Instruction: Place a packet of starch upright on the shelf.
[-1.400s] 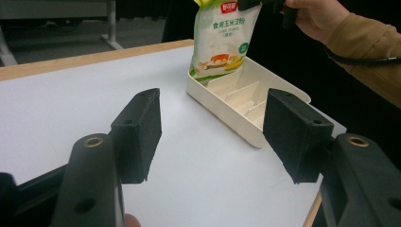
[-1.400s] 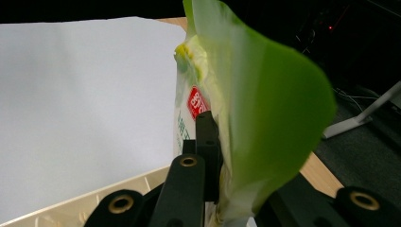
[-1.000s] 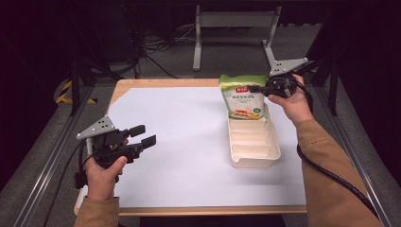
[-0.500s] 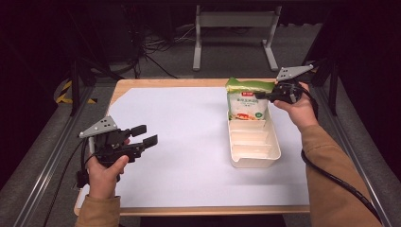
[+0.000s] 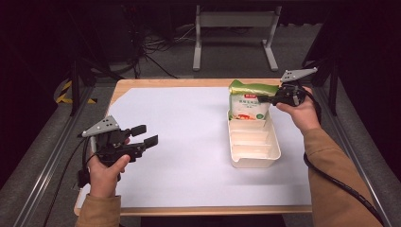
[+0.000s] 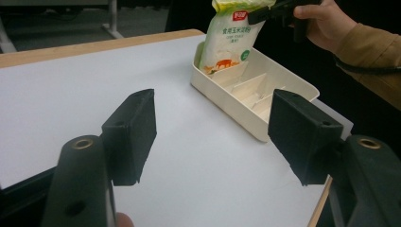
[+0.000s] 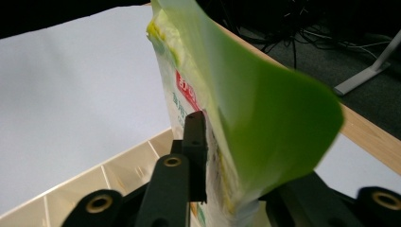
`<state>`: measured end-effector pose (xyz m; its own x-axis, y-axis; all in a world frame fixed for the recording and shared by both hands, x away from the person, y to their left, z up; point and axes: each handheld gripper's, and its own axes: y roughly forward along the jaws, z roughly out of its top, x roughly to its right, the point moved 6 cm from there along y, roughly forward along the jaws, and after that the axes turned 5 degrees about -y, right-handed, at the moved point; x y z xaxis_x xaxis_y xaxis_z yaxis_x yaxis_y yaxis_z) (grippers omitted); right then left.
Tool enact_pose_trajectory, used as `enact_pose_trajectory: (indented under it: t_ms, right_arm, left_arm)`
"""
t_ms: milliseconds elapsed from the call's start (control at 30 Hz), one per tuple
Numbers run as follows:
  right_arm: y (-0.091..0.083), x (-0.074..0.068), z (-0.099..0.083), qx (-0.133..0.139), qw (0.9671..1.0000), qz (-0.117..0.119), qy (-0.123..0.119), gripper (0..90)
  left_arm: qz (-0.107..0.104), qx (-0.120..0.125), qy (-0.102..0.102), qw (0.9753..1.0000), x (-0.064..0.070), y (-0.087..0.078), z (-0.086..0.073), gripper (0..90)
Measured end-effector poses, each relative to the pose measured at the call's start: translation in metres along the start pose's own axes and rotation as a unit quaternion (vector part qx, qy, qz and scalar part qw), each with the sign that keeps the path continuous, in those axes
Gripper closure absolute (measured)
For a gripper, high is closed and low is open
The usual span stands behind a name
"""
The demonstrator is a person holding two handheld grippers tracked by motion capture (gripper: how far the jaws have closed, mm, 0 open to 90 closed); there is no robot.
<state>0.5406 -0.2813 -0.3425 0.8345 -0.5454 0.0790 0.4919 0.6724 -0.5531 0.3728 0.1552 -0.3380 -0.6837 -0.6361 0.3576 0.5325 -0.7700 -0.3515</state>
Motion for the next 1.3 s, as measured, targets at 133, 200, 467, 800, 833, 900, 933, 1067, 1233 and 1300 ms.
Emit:
enact_pose_trajectory:
  t_ms: [133,200,467,800,833,900,933,1067,1233,1300]
  right_arm:
    - [-0.002,-0.001,0.003,0.011,0.9998,-0.001,0.019,64.2]
    - [-0.004,-0.002,0.004,0.019,0.9997,-0.005,0.018,58.1]
    - [-0.016,-0.004,0.013,0.030,0.9986,-0.025,0.036,41.6]
    - [-0.043,-0.008,0.021,0.038,0.9975,-0.047,0.035,34.3]
    - [-0.047,-0.009,0.022,0.039,0.9973,-0.052,0.035,33.6]
    - [-0.054,-0.010,0.022,0.038,0.9969,-0.059,0.035,31.9]
    - [-0.058,-0.011,0.022,0.039,0.9966,-0.063,0.037,31.1]
    - [-0.073,-0.017,0.022,0.044,0.9957,-0.074,0.035,29.1]
    - [-0.089,-0.026,0.021,0.052,0.9955,-0.075,0.027,28.5]
    - [-0.095,-0.030,0.020,0.056,0.9955,-0.074,0.023,28.0]
  left_arm:
    - [0.001,0.002,-0.005,1.0000,-0.002,-0.001,0.000,32.1]
    - [0.001,0.003,-0.004,1.0000,-0.003,-0.001,0.000,31.7]
    - [0.003,0.002,0.004,1.0000,-0.002,-0.002,0.000,28.2]
    - [0.005,0.015,0.025,0.9996,-0.001,-0.006,0.001,14.2]
    - [0.003,0.014,0.022,0.9996,-0.001,-0.007,0.001,12.5]
    - [-0.001,0.008,0.031,0.9995,-0.002,-0.009,-0.001,10.2]
    - [-0.002,0.002,0.031,0.9995,-0.002,-0.010,-0.002,9.8]
    - [0.001,0.001,0.035,0.9994,-0.004,-0.013,-0.002,8.2]
    - [0.012,-0.004,0.060,0.9981,-0.006,-0.014,-0.006,5.8]
    - [0.012,-0.006,0.060,0.9981,-0.007,-0.014,-0.007,5.5]
